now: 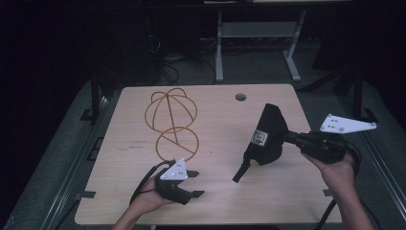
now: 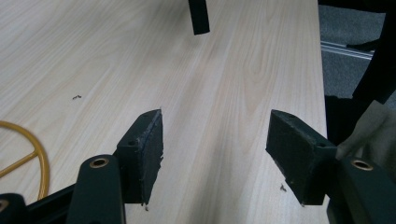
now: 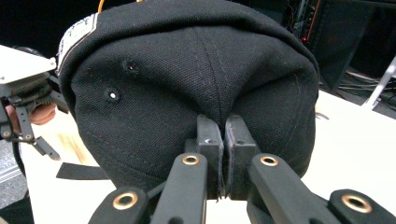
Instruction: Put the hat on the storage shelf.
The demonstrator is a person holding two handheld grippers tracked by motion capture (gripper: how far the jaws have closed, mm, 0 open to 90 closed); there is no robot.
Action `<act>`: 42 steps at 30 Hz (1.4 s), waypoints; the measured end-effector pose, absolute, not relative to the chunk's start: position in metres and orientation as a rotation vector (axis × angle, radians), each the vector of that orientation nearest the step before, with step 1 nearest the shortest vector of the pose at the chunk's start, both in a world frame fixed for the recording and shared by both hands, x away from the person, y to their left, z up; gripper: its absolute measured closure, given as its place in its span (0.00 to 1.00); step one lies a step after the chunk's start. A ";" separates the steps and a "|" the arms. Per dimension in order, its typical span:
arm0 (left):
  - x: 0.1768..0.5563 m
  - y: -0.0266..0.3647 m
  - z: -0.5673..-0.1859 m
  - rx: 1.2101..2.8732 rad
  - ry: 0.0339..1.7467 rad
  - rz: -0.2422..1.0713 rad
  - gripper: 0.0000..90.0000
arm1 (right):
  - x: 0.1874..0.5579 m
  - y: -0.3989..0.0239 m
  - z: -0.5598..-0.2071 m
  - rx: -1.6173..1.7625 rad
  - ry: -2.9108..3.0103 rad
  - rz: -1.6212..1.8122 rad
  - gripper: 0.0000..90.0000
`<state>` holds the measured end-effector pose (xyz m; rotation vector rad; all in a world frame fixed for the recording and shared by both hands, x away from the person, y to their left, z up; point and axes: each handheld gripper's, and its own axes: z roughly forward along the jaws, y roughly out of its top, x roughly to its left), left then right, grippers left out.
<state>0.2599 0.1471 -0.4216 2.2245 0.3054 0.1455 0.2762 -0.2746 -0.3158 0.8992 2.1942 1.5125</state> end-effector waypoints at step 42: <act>0.266 0.154 -0.430 2.237 0.376 0.199 0.28 | 0.334 -0.179 -0.228 0.692 2.271 1.536 0.97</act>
